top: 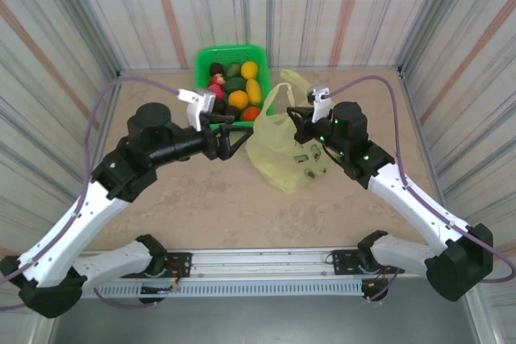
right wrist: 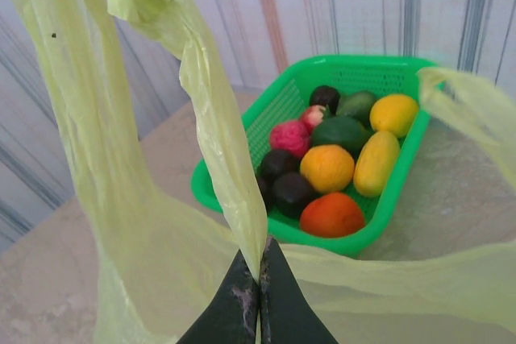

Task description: Place the fake fruits into the plastic bag and tie a complex knot

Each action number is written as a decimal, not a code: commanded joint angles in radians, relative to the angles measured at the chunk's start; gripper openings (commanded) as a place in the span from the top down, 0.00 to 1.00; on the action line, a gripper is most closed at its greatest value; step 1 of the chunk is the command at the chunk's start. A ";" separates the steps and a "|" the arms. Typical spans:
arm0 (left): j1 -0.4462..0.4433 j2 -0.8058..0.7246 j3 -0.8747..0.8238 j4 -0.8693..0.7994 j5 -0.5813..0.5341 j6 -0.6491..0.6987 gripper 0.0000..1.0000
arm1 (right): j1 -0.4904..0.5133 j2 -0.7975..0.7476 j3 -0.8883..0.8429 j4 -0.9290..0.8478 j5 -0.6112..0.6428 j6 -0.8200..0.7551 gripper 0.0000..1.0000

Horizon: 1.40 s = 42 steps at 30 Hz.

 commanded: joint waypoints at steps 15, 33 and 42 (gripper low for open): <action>-0.098 0.206 0.125 0.030 -0.316 -0.060 0.18 | 0.240 0.004 -0.046 0.146 0.318 -0.102 1.00; -0.091 0.336 0.182 0.082 -0.390 0.001 0.44 | 0.315 0.041 -0.022 0.178 0.325 -0.133 1.00; -0.081 0.348 0.171 0.141 -0.301 -0.016 0.54 | 0.318 0.044 -0.036 0.200 0.339 -0.134 1.00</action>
